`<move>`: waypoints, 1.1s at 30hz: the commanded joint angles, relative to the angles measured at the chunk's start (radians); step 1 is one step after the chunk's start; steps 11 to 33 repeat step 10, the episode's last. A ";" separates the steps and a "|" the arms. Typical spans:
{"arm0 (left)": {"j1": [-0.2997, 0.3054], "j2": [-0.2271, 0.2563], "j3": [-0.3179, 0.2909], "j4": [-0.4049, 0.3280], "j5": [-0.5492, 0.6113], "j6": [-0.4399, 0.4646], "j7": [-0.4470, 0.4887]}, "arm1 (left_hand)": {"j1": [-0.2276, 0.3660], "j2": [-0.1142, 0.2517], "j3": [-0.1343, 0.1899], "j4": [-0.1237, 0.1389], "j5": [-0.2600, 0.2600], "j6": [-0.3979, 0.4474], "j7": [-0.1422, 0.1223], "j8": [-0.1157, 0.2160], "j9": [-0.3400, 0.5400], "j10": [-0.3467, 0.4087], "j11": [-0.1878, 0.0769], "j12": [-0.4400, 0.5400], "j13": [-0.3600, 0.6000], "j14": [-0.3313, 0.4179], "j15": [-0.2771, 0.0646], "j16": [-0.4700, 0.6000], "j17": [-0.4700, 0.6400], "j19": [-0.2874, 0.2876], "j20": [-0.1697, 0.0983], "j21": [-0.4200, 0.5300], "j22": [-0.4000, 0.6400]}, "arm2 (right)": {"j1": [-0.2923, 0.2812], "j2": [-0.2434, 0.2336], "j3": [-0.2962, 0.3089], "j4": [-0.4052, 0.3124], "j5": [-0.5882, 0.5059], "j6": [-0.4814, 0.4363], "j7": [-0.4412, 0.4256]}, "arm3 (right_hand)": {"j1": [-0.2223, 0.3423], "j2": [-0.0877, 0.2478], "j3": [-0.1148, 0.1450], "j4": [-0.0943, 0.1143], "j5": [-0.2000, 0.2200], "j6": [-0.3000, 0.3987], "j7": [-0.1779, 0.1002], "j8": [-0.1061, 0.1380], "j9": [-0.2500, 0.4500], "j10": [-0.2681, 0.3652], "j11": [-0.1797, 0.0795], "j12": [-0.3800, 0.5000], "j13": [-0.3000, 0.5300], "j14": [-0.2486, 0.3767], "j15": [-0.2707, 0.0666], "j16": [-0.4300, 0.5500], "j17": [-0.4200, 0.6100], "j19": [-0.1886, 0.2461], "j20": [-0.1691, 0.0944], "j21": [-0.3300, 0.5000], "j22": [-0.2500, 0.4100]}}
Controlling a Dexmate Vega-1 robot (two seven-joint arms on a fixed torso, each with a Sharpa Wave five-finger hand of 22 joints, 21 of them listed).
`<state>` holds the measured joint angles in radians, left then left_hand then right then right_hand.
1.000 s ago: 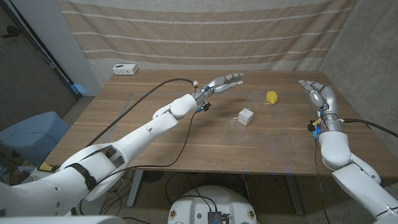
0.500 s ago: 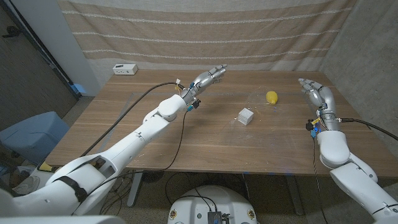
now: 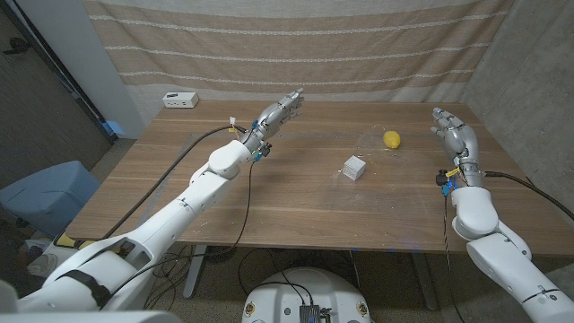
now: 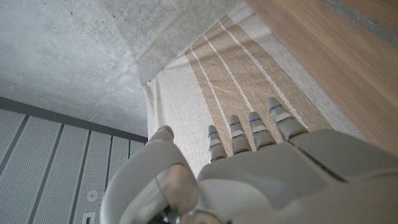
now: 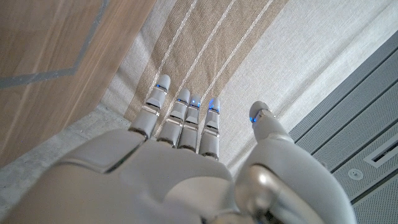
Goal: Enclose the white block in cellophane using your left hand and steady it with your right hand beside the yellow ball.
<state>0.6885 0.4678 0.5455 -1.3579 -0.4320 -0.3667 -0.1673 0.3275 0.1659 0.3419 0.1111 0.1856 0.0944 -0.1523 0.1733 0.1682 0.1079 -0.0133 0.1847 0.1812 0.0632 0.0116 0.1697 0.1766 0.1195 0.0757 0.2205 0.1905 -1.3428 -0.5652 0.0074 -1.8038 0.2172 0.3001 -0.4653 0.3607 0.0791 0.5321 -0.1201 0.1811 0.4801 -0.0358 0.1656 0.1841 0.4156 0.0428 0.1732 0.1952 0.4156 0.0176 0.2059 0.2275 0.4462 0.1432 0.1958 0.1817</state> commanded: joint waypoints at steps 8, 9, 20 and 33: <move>0.185 0.073 -0.151 -0.132 -0.114 0.081 0.213 | 0.017 0.038 0.087 0.018 0.012 -0.033 0.055 -0.002 0.002 -0.019 -0.003 0.003 -0.003 -0.028 -0.033 0.004 -0.004 0.000 -0.044 -0.004 0.003 | 0.082 0.071 -0.044 0.103 0.082 0.149 0.018 | -0.027 -0.004 -0.011 0.006 0.003 -0.004 0.010 0.013 0.002 0.006 0.012 0.011 0.002 -0.012 0.006 -0.003 0.001 -0.010 -0.011 -0.001 -0.001; 0.191 0.071 -0.157 -0.135 -0.108 0.084 0.239 | 0.016 0.033 0.089 0.019 0.011 -0.032 0.052 -0.001 0.002 -0.024 -0.003 0.001 -0.003 -0.031 -0.033 0.003 -0.004 -0.006 -0.044 -0.006 0.002 | 0.088 0.073 -0.049 0.109 0.083 0.158 0.022 | -0.028 -0.005 -0.010 0.006 0.004 -0.005 0.011 0.013 0.002 0.004 0.011 0.010 0.002 -0.012 0.006 -0.003 0.001 -0.010 -0.012 -0.001 -0.001; 0.198 0.074 -0.162 -0.141 -0.099 0.093 0.263 | 0.015 0.031 0.090 0.019 0.010 -0.033 0.051 -0.001 0.002 -0.024 -0.003 0.002 -0.003 -0.032 -0.032 0.003 -0.004 -0.009 -0.042 -0.007 0.002 | 0.094 0.077 -0.054 0.114 0.087 0.165 0.024 | -0.028 -0.004 -0.010 0.006 0.004 -0.007 0.011 0.013 0.002 0.005 0.010 0.011 0.002 -0.012 0.007 -0.003 0.001 -0.010 -0.013 0.000 -0.001; 0.198 0.074 -0.162 -0.141 -0.099 0.093 0.263 | 0.015 0.031 0.090 0.019 0.010 -0.033 0.051 -0.001 0.002 -0.024 -0.003 0.002 -0.003 -0.032 -0.032 0.003 -0.004 -0.009 -0.042 -0.007 0.002 | 0.094 0.077 -0.054 0.114 0.087 0.165 0.024 | -0.028 -0.004 -0.010 0.006 0.004 -0.007 0.011 0.013 0.002 0.005 0.010 0.011 0.002 -0.012 0.007 -0.003 0.001 -0.010 -0.013 0.000 -0.001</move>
